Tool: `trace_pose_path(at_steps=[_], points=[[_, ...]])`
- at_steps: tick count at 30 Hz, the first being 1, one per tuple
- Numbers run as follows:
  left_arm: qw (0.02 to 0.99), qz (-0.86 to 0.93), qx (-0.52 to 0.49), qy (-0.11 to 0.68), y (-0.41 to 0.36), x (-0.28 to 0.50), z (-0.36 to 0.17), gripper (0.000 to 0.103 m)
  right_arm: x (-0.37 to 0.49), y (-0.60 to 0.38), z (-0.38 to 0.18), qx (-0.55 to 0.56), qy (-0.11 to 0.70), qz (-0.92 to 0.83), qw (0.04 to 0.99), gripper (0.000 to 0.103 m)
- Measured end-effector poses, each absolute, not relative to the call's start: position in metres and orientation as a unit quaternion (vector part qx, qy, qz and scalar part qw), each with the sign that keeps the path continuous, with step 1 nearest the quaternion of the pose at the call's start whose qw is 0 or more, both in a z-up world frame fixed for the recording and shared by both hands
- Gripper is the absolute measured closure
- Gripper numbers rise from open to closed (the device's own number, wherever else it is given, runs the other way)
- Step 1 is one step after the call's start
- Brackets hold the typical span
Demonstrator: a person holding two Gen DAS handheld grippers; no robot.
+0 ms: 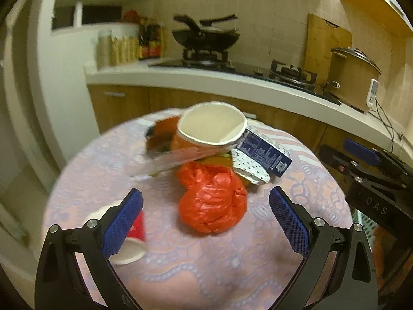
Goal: Collect trash
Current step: 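Grasp the red plastic bag with the left tool while the right tool grasps the milk carton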
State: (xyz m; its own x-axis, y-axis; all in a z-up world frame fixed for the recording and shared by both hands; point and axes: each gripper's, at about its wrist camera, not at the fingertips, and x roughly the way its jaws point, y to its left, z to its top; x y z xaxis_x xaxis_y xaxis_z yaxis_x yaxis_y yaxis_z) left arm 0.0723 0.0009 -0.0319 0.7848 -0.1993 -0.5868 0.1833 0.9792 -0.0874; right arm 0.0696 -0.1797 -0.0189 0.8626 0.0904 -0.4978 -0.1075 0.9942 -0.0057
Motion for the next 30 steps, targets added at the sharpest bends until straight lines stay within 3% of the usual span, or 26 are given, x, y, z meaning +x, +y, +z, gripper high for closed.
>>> trace_pose_path(at_steps=[17, 23, 30], points=[[0.927, -0.085, -0.014, 0.366, -0.016, 0.124, -0.079, 0.015, 0.182, -0.185, -0.073, -0.009, 0.331, 0.103, 0.938, 0.022], [0.924, -0.093, -0.012, 0.370, -0.020, 0.129, -0.084, 0.023, 0.198, -0.186, -0.076, -0.003, 0.346, 0.121, 0.931, 0.009], [0.920, -0.105, -0.017, 0.378, -0.018, 0.132, -0.088, 0.034, 0.226, -0.196, -0.086, 0.050, 0.397, 0.181, 0.898, 0.008]])
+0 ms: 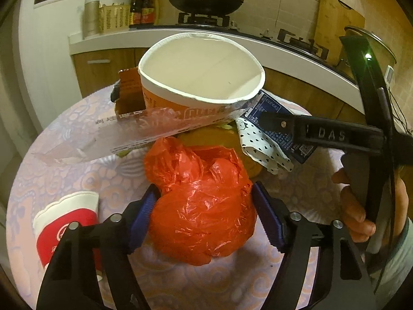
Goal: Collect trash
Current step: 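Grasp the red plastic bag with the left tool while the right tool grasps the milk carton, then carry the red bag and milk carton over the basket and release both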
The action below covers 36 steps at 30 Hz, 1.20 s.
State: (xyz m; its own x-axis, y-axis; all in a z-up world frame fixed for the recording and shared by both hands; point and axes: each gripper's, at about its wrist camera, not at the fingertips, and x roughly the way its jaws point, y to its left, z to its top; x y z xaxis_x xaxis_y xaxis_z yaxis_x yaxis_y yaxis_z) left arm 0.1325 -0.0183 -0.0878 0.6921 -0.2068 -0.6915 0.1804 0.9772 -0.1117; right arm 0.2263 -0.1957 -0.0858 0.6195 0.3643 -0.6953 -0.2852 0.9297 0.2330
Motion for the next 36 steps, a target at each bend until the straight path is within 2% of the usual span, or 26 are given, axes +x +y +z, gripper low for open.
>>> trace_pose_path(at_steps=[2, 6, 9, 12, 24, 36], points=[[0.920, -0.107, -0.016, 0.376, -0.018, 0.131, -0.088, 0.036, 0.226, -0.201, -0.086, 0.067, 0.396, 0.191, 0.896, 0.009], [0.922, -0.107, -0.009, 0.371, -0.020, 0.127, -0.088, 0.041, 0.219, -0.206, -0.084, 0.083, 0.391, 0.198, 0.895, 0.030], [0.925, -0.105, 0.002, 0.365, -0.024, 0.122, -0.086, 0.044, 0.210, -0.204, -0.080, 0.073, 0.383, 0.194, 0.900, 0.040], [0.927, -0.106, -0.001, 0.361, -0.026, 0.115, -0.084, 0.047, 0.194, -0.201, -0.074, 0.055, 0.371, 0.173, 0.911, 0.045], [0.935, -0.164, -0.006, 0.314, -0.054, 0.060, -0.046, 0.048, 0.099, -0.241, -0.040, 0.063, 0.310, 0.088, 0.944, 0.049], [0.913, -0.278, 0.039, 0.294, -0.157, 0.026, -0.023, 0.048, -0.020, -0.334, -0.036, 0.085, 0.287, -0.030, 0.954, 0.049]])
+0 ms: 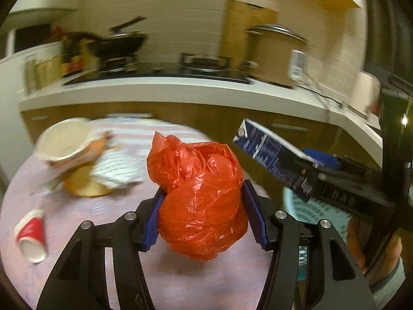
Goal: Collect trash
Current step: 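Carry the red bag and milk carton over the basket and release both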
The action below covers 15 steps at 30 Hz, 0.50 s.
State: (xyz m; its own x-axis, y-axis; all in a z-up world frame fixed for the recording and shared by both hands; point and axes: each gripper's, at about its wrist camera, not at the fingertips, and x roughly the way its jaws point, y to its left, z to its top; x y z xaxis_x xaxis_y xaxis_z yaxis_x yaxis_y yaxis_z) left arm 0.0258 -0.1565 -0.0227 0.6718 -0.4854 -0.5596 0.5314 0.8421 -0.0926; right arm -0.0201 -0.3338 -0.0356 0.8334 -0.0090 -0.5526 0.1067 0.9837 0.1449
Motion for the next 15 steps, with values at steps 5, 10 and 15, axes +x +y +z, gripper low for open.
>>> trace_pose_path(at_steps=[5, 10, 15], points=[[0.887, -0.342, 0.064, 0.304, -0.221, 0.008, -0.031, 0.048, -0.065, -0.391, -0.060, 0.105, 0.304, -0.100, 0.941, 0.049], [0.857, -0.388, 0.077, 0.331, -0.276, -0.006, -0.058, 0.048, -0.096, -0.433, -0.090, 0.127, 0.337, -0.156, 0.920, 0.049], [0.823, -0.418, 0.075, 0.377, -0.321, -0.005, -0.091, 0.048, -0.110, -0.472, -0.127, 0.171, 0.389, -0.204, 0.882, 0.049]])
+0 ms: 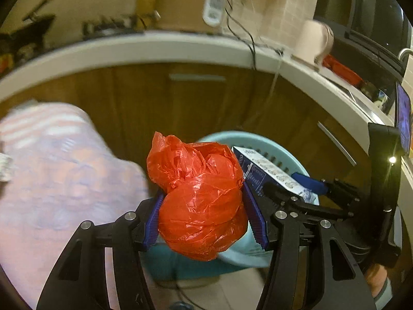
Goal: Collect trash
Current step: 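Carry the red bag and milk carton over the basket and release both, then return both tools to the table toward the red cup and napkin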
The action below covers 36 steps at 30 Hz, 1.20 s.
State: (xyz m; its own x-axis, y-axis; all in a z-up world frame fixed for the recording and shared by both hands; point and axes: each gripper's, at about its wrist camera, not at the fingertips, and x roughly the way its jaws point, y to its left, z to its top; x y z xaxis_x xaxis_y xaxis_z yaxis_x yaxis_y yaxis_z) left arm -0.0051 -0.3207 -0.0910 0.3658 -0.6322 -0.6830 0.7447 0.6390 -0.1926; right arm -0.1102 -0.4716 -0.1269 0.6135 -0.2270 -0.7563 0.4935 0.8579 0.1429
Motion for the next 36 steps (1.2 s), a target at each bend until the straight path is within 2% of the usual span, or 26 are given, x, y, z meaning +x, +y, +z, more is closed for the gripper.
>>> trace_pose_path(at_steps=[8, 14, 20, 27, 36], points=[[0.779, -0.443, 0.088, 0.436, -0.358, 0.003, -0.139, 0.043, -0.119, -0.501, -0.171, 0.236, 0.452, -0.235, 0.827, 0.046], [0.778, -0.437, 0.090, 0.442, -0.359, 0.008, -0.145, 0.035, -0.112, -0.504, -0.176, 0.239, 0.465, -0.240, 0.818, 0.045], [0.785, -0.432, 0.084, 0.436, -0.347, 0.011, -0.137, 0.034, -0.107, -0.501, -0.174, 0.241, 0.464, -0.233, 0.820, 0.045], [0.811, -0.424, 0.057, 0.400, -0.306, 0.006, -0.100, 0.034, -0.105, -0.478, -0.129, 0.216, 0.408, -0.216, 0.861, 0.045], [0.883, -0.341, 0.001, 0.322, -0.183, 0.004, -0.024, 0.029, -0.082, -0.394, -0.047, 0.151, 0.314, -0.135, 0.928, 0.045]])
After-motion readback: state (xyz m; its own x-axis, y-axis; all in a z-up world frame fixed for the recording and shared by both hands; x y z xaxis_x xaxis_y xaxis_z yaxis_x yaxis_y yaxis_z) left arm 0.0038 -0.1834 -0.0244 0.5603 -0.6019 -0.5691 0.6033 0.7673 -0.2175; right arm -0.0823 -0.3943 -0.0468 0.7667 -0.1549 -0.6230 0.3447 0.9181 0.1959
